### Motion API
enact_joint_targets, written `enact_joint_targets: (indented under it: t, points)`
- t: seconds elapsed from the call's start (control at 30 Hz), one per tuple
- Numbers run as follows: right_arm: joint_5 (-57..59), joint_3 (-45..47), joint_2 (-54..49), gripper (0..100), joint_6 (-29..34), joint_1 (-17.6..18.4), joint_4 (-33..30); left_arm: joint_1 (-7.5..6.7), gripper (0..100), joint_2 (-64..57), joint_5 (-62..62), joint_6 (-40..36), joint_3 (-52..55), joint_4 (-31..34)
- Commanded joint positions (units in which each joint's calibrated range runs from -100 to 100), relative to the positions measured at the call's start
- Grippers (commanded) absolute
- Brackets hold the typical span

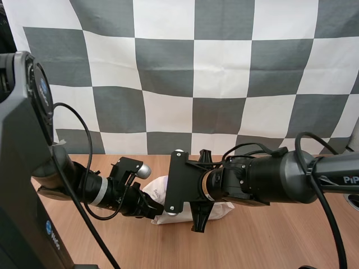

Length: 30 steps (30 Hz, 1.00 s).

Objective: Open the wet wipes lid

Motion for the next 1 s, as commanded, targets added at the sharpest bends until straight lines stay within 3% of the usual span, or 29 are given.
enact_joint_targets:
  t: [0.0,0.7,0.97]
  points:
    - [0.0,-0.1,0.0,0,0.0,0.0,0.0,-0.01,0,0.0,-0.1,-0.1,0.0,0.1]
    - [0.0,-4.5,0.3,0,1.4,0.0,-1.4,-0.01,0,0.0,-0.1,-0.1,0.0,0.6]
    - [-3.4,-10.6,6.0,0,1.4,-3.4,-1.4,-0.01,0,0.0,0.0,-0.1,0.0,0.6]
